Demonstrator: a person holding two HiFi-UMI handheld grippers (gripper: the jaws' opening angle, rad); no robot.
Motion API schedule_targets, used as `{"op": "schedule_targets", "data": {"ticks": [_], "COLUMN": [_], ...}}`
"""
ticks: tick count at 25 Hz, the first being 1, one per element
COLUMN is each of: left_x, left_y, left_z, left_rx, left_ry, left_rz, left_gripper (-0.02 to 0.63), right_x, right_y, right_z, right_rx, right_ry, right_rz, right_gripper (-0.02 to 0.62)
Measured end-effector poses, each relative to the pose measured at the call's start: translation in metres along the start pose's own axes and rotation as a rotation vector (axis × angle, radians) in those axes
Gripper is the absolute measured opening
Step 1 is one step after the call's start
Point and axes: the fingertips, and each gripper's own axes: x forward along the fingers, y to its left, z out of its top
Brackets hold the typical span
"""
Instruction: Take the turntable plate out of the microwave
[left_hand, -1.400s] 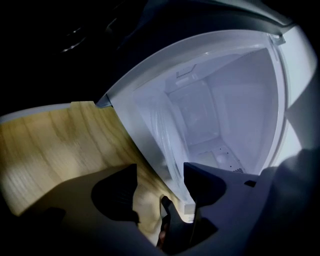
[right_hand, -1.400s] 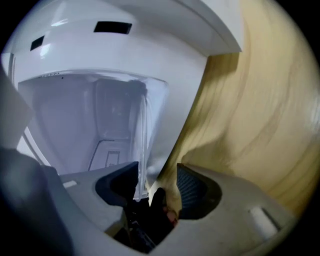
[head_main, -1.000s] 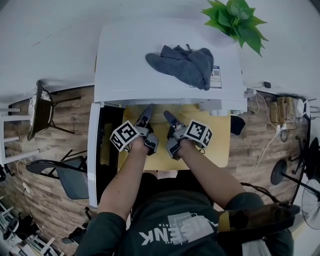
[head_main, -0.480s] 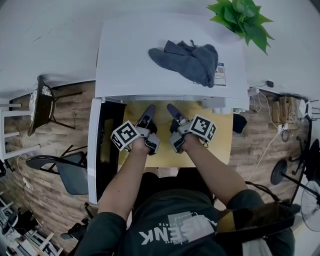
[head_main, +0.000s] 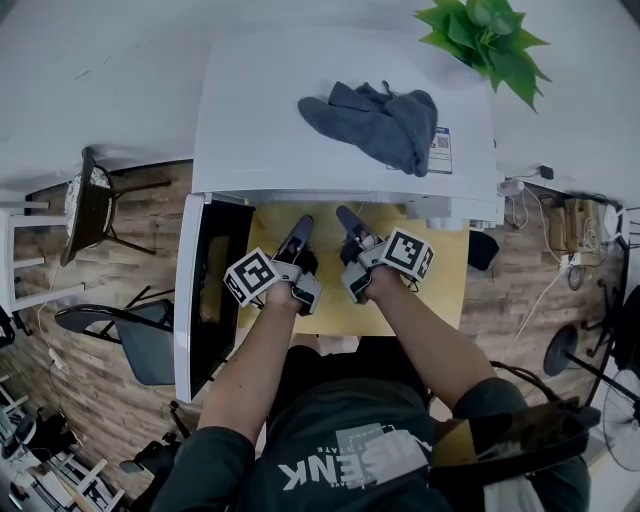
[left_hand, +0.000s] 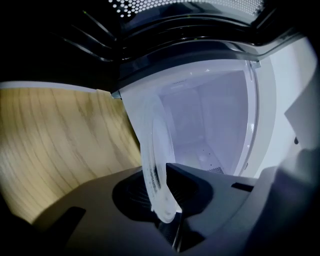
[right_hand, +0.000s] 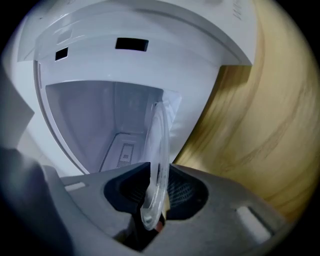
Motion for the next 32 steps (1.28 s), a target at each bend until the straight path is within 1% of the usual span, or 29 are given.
{"op": "schedule_targets", "data": {"ticks": [5, 6, 8, 9, 11, 13, 14, 16, 20, 22, 24, 26, 27, 28, 30, 32], "left_x": [-0.002, -0.002, -0.001, -0.002, -0.008, -0.012, -0.016, -0.024, -0.037, -0.041, -0.045, -0.047, -0.049, -0.052, -0.059, -0.062], "left_y": [0.0, -0.003, -0.016, -0.017, -0.011, -0.015, -0.014, -0.004, -0.003, -0.005, -0.005, -0.007, -0.009, -0.011, -0.012, -0.016], "left_z": [-0.003, -0.005, -0.01, -0.012, -0.016, -0.022, -0.024, -0.027, -0.03, -0.036, -0.041, -0.049, -0.052, -0.053, -0.054, -0.06], "left_rx": [0.008, -0.004, -0.053, -0.056, -0.036, -0.038, -0.019, 0.056, 0.141, 0.121, 0.138, 0.11, 0.109, 0.126, 0.185, 0.202], "left_ry": [-0.018, -0.022, -0.036, -0.041, -0.048, -0.065, -0.07, -0.069, -0.076, -0.094, -0.098, -0.105, -0.11, -0.113, -0.116, -0.119], "left_rz": [0.003, -0.016, -0.09, -0.094, -0.059, -0.066, -0.052, 0.011, 0.063, 0.054, 0.073, 0.056, 0.051, 0.056, 0.084, 0.086], "left_gripper": [0.061, 0.062, 0.063, 0.063, 0.063, 0.067, 0.069, 0.071, 0.071, 0.072, 0.077, 0.078, 0.078, 0.078, 0.078, 0.08], "right_x": [-0.001, -0.003, -0.006, -0.008, -0.013, -0.017, -0.02, -0.025, -0.036, -0.04, -0.046, -0.053, -0.055, -0.057, -0.062, -0.067], "right_y": [0.002, 0.002, 0.002, 0.002, 0.002, 0.002, 0.002, 0.002, 0.007, 0.008, 0.007, 0.007, 0.008, 0.009, 0.011, 0.013], "right_z": [0.0, -0.002, -0.004, -0.006, -0.009, -0.013, -0.016, -0.02, -0.026, -0.03, -0.033, -0.036, -0.038, -0.04, -0.042, -0.043], "right_rx": [0.016, 0.019, 0.018, 0.013, -0.002, -0.014, -0.017, -0.026, -0.093, -0.124, -0.15, -0.189, -0.208, -0.223, -0.242, -0.262], "right_ry": [0.016, 0.021, 0.035, 0.041, 0.052, 0.064, 0.071, 0.083, 0.11, 0.13, 0.144, 0.157, 0.164, 0.171, 0.182, 0.189], "right_rz": [0.027, 0.03, 0.035, 0.035, 0.034, 0.035, 0.038, 0.044, 0.049, 0.047, 0.042, 0.041, 0.043, 0.048, 0.059, 0.071], "right_gripper": [0.066, 0.063, 0.06, 0.06, 0.058, 0.058, 0.058, 0.058, 0.058, 0.06, 0.063, 0.067, 0.071, 0.072, 0.075, 0.08]}}
